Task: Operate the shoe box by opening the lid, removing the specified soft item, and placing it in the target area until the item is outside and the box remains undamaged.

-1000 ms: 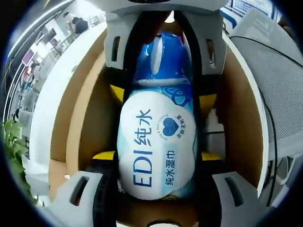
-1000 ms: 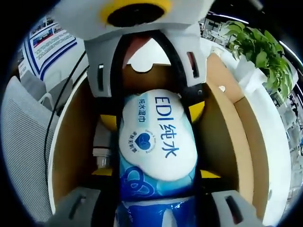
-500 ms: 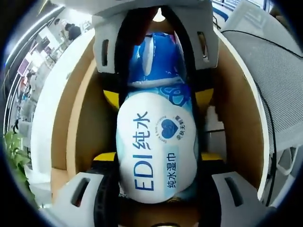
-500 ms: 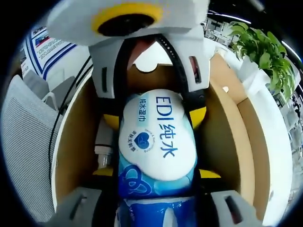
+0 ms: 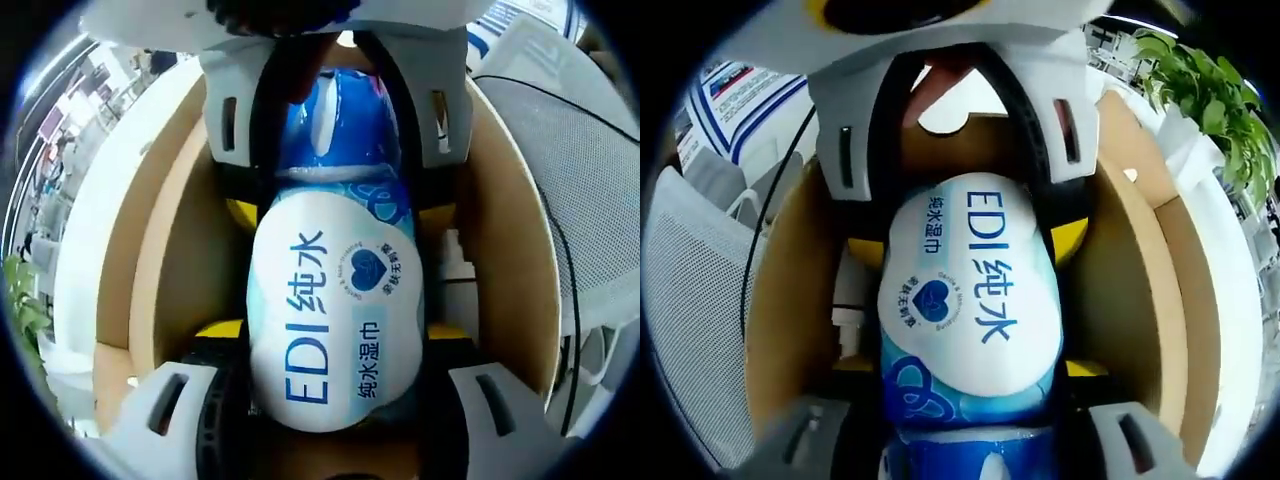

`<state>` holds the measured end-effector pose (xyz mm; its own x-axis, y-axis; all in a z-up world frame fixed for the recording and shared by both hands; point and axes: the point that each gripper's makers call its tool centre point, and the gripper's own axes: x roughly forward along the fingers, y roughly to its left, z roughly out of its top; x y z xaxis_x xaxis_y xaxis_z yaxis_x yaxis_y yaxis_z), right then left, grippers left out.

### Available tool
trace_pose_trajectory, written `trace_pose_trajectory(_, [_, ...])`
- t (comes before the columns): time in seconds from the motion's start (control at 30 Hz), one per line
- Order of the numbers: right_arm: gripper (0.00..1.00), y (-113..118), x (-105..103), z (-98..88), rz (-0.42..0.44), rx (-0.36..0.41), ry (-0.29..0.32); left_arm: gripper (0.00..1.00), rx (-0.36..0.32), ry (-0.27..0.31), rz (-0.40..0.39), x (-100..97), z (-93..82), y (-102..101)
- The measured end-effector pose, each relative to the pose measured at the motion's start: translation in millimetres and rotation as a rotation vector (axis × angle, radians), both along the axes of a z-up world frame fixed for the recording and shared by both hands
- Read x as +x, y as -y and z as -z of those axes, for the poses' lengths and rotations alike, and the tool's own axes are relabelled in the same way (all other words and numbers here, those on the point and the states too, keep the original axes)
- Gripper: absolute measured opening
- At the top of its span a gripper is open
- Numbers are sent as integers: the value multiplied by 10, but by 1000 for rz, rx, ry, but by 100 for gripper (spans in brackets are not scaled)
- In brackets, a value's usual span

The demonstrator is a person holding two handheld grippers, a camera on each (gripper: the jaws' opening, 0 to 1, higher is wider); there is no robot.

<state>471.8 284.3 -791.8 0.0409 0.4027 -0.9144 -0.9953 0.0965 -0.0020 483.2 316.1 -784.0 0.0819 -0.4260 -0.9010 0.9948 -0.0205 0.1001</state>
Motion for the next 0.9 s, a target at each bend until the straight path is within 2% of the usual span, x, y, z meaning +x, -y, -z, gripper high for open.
trace_pose_trajectory(0.23, [67,0,-2,15,-24,-38,29,66,-30,-16,3,-13,-3,24])
trace_pose_trajectory(0.47, [67,-19,5,43,-14,-55,16,66,-48,-7,5,-9,-4,39])
trace_pose_trajectory(0.73, [67,-18,-4,33,-21,-51,-5,66,-54,-19,11,-13,6,56])
trace_pose_trajectory(0.9, [66,-48,3,-6,26,-19,-20,66,-59,-19,0,-28,-31,61])
